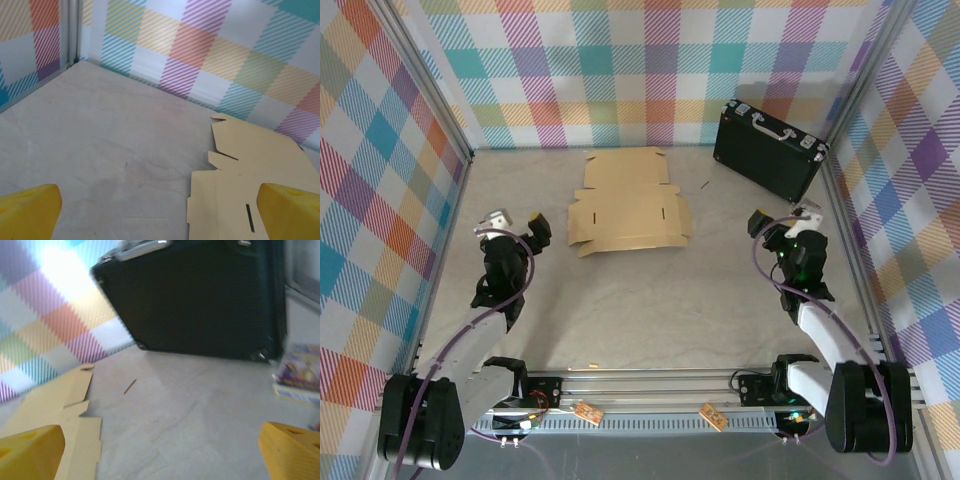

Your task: Fold the paper box

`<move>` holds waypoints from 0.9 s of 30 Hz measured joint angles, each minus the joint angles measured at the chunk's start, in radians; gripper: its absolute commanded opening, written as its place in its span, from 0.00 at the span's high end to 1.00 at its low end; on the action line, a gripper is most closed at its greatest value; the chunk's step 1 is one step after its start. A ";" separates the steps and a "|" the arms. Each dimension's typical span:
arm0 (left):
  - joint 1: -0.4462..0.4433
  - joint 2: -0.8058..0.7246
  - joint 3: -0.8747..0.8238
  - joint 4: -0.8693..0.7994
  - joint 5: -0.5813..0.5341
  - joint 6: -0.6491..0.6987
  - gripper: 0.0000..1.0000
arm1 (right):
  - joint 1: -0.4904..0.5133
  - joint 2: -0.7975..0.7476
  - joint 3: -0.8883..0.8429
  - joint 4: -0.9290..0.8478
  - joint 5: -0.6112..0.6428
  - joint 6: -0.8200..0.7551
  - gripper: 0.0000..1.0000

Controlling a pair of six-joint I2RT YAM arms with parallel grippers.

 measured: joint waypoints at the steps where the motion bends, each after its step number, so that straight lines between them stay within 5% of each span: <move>1: 0.000 -0.003 0.019 -0.035 0.012 -0.018 0.00 | -0.003 -0.014 -0.002 -0.017 -0.003 0.032 0.01; 10: 0.000 -0.002 0.253 -0.406 0.253 -0.170 0.05 | 0.056 0.012 0.100 -0.261 -0.198 0.277 0.06; 14: 0.000 0.009 0.430 -0.618 0.340 -0.208 0.06 | 0.228 0.012 0.104 -0.299 -0.238 0.422 0.07; 22: -0.001 0.004 0.740 -0.973 0.575 -0.146 0.04 | 0.616 0.112 0.108 -0.303 -0.102 0.710 0.09; 27: -0.001 -0.143 0.695 -1.083 0.536 -0.060 0.02 | 0.721 0.307 0.178 -0.284 -0.054 0.831 0.12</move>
